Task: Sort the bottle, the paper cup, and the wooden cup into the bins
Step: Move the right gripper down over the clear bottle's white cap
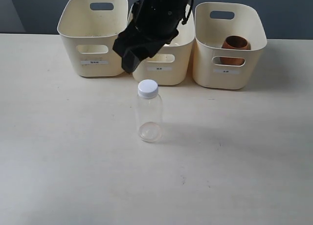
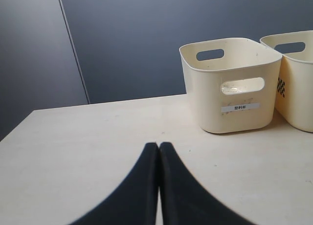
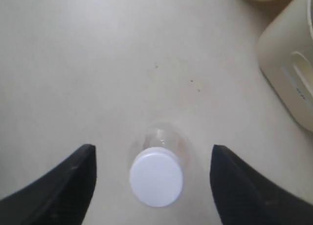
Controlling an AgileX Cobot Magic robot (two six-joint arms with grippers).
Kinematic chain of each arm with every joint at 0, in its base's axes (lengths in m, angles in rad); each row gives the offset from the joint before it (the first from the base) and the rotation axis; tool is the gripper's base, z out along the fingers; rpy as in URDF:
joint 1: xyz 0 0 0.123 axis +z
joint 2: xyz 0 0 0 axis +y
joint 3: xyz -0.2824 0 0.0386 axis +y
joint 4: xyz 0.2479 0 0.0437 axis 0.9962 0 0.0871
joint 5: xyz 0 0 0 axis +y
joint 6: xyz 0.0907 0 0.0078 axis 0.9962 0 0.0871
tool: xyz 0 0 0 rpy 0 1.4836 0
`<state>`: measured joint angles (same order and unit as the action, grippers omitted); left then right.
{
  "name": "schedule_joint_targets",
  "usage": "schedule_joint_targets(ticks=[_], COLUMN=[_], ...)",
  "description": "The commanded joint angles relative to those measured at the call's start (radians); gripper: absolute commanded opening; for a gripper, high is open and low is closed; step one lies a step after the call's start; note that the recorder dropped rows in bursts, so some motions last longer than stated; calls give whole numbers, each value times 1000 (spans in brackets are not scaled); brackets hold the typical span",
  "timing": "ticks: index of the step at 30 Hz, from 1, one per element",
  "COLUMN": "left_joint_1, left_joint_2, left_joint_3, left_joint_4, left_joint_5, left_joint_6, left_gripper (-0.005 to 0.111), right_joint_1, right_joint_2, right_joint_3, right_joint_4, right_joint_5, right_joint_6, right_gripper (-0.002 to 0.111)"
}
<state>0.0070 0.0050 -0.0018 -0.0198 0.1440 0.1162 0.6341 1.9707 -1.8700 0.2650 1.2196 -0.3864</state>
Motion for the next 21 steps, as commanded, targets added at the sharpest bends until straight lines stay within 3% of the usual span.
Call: schedule_joint_targets(ticks=[1,7,21], left_joint_1=[0,0,0], left_joint_2=[-5,-5,-5], left_joint_3=[2,2,2], left_joint_4=[3,3,3], left_joint_5=[-9,-9,-9], left_joint_6=[-2,-2,0], left_gripper=[0,0,0], right_joint_1=[6,6,6], right_joint_2=[-41,-45,-41], right_joint_3=[71,155,156], right_joint_4=[43,29,1], right_joint_5=[2,2,2], right_joint_6=[-6,-6,-6], right_gripper=[70,71,71])
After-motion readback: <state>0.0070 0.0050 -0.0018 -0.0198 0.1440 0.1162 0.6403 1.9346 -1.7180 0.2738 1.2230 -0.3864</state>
